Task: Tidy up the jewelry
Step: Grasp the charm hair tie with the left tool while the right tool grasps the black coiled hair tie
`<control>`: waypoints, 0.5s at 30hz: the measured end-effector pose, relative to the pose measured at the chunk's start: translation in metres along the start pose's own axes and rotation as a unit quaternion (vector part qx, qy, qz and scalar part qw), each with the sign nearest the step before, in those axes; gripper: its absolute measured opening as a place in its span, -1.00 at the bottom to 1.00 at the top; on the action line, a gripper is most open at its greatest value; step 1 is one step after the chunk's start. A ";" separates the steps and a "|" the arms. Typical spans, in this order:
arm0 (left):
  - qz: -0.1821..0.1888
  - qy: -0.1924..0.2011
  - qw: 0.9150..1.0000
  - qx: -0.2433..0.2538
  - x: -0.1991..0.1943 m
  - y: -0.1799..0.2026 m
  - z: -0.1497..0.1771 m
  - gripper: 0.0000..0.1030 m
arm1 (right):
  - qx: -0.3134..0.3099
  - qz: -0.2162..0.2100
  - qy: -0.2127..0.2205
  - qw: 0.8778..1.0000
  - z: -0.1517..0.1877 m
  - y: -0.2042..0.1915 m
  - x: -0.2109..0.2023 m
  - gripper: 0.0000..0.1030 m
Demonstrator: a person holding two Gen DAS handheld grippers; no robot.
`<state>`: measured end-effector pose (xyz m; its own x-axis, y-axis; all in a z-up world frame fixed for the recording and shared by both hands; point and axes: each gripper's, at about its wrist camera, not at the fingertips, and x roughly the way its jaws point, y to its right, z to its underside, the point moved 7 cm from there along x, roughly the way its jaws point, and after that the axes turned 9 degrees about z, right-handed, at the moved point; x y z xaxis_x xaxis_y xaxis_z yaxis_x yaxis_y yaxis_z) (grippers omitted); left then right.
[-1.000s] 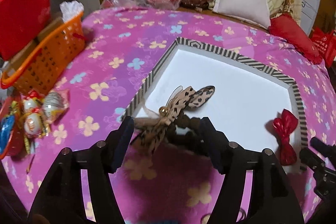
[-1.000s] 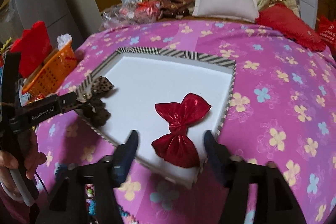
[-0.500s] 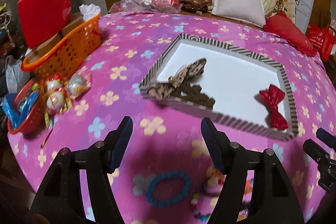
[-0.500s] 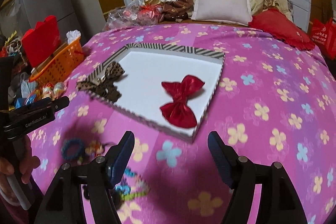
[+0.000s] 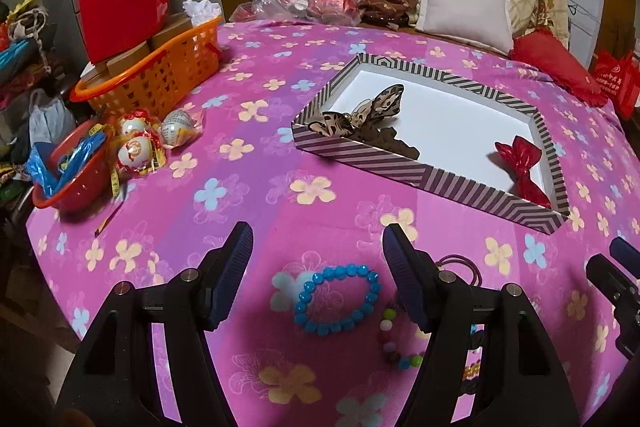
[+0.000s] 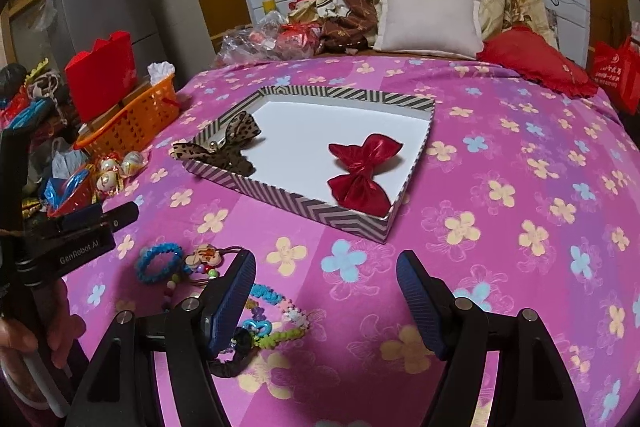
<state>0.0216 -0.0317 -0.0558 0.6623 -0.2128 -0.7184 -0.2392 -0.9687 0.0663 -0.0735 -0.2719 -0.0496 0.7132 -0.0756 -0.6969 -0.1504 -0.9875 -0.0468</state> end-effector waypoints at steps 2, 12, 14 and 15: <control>-0.001 0.001 1.000 0.003 0.002 -0.001 0.004 0.31 | -0.005 0.001 -0.003 1.000 0.002 -0.001 0.002 0.37; -0.005 -0.014 1.000 0.009 0.016 -0.005 0.015 0.31 | -0.027 0.009 -0.010 1.000 0.009 -0.004 0.010 0.38; -0.003 -0.017 1.000 0.011 0.018 -0.005 0.016 0.31 | -0.033 0.010 -0.011 0.999 0.010 -0.006 0.011 0.38; -0.002 -0.018 1.000 0.012 0.018 -0.005 0.016 0.31 | -0.036 0.008 -0.010 0.999 0.011 -0.007 0.010 0.38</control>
<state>0.0231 -0.0289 -0.0807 0.6375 -0.2044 -0.7428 -0.2542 -0.9660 0.0477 -0.0721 -0.2639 -0.0641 0.6965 -0.0899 -0.7119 -0.1114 -0.9936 0.0165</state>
